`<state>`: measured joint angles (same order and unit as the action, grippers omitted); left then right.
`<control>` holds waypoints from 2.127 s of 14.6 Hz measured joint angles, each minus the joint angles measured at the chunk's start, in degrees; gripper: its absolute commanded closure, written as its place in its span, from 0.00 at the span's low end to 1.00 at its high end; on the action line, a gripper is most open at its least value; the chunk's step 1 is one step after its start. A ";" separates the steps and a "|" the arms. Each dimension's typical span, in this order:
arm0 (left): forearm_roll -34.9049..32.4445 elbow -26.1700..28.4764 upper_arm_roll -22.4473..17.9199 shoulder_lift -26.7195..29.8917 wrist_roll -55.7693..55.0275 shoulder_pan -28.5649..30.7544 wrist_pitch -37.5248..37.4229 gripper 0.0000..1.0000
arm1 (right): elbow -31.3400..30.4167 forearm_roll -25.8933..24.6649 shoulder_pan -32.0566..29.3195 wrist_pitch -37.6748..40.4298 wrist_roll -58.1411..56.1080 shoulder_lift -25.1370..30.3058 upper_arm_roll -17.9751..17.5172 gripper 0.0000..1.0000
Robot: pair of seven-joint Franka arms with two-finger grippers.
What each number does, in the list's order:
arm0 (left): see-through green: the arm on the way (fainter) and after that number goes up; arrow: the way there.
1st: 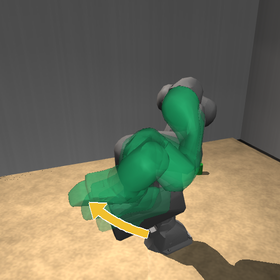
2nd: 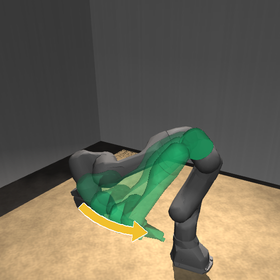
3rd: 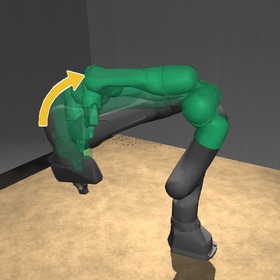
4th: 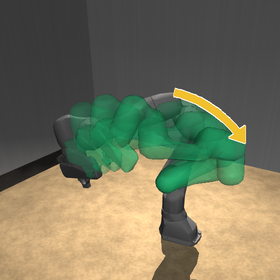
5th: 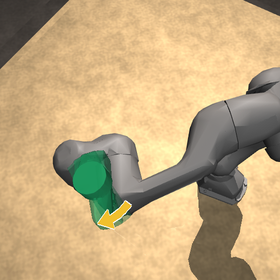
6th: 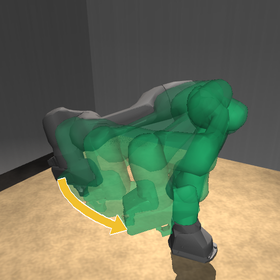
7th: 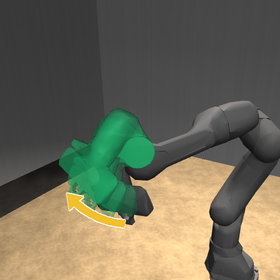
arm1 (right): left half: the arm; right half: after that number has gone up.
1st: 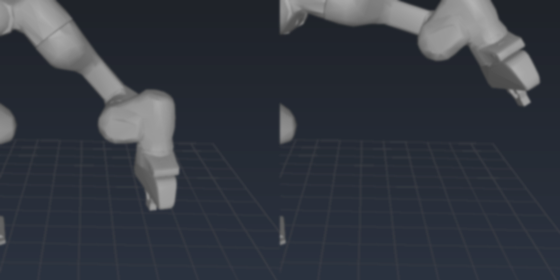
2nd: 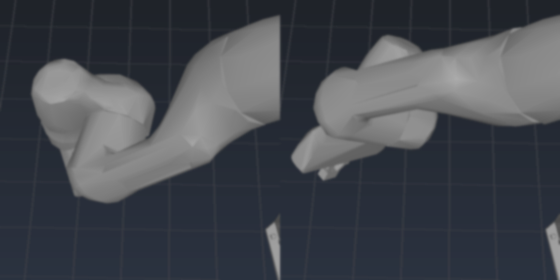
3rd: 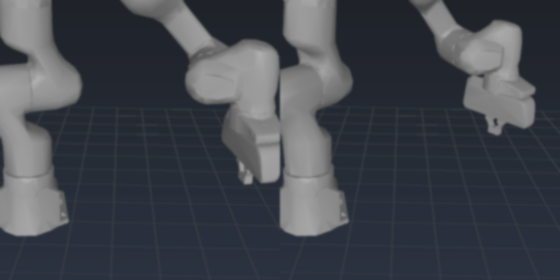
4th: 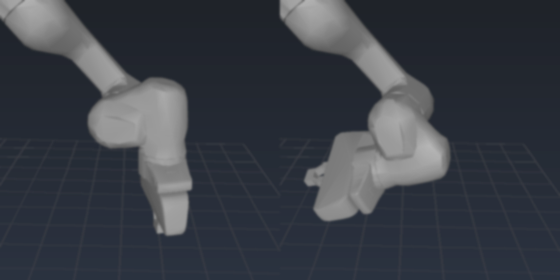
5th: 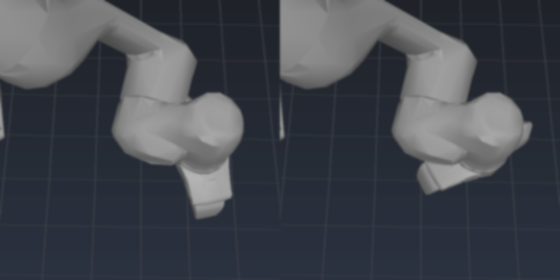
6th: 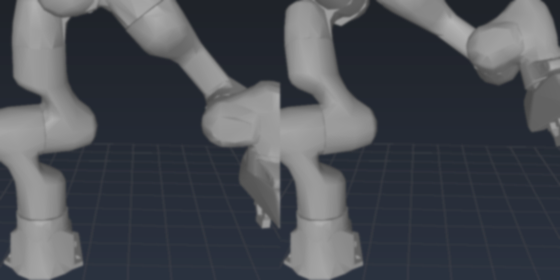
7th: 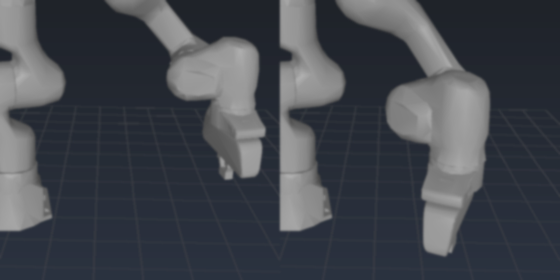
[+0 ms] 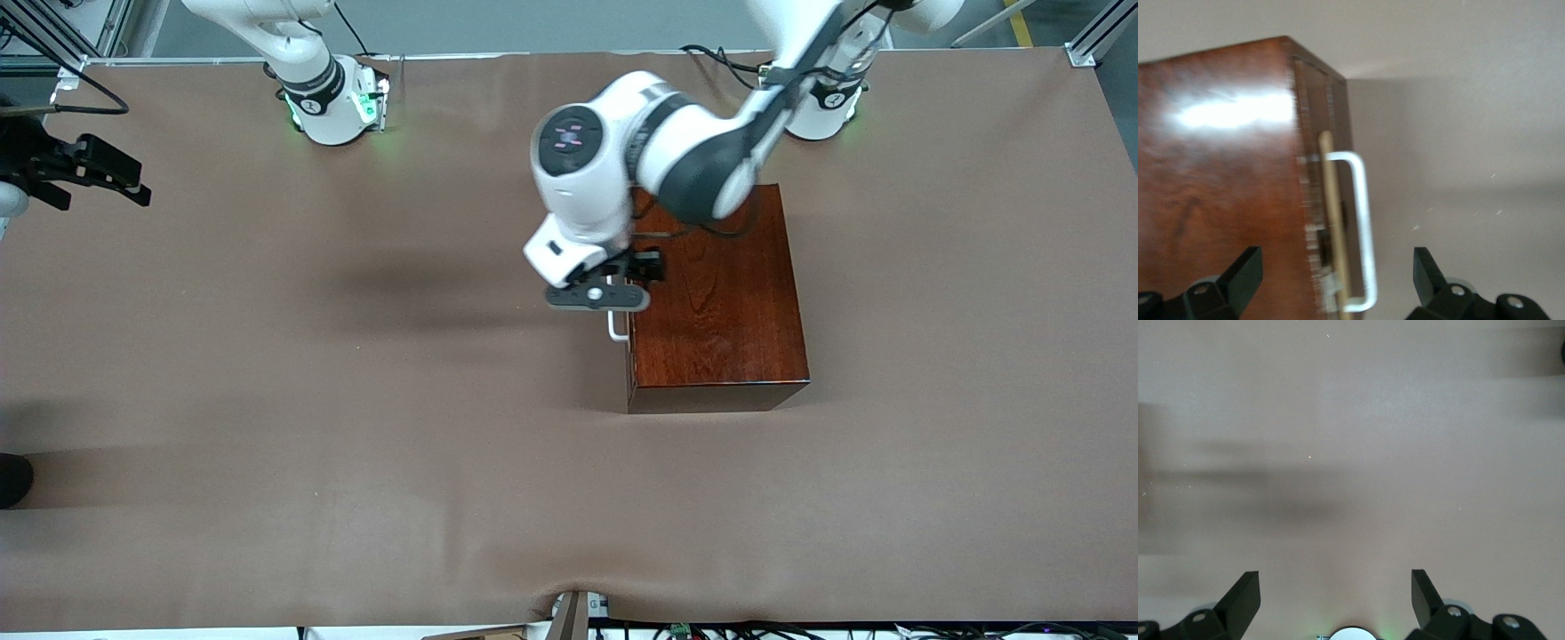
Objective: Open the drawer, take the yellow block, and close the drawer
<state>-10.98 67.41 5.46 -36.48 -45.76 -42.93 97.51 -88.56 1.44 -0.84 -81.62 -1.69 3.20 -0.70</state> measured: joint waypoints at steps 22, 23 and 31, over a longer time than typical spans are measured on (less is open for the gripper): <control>-0.46 -3.15 -6.50 -12.01 -7.37 -6.76 3.75 0.00 | 0.12 -0.02 -0.91 -0.29 0.04 -0.66 0.32 0.00; -0.46 -3.14 -6.49 -12.05 -8.81 -6.79 4.07 0.00 | 0.12 -0.02 -0.91 -0.29 0.04 -0.74 0.32 0.00; -0.09 -3.15 -5.66 -12.08 -19.09 -7.23 10.61 0.00 | 0.13 -0.21 -1.20 -0.42 0.04 -2.15 0.41 0.00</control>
<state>-11.07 64.27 -0.20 -48.56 -64.85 -50.16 108.12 -88.43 1.22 -2.04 -82.04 -1.65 1.05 -0.29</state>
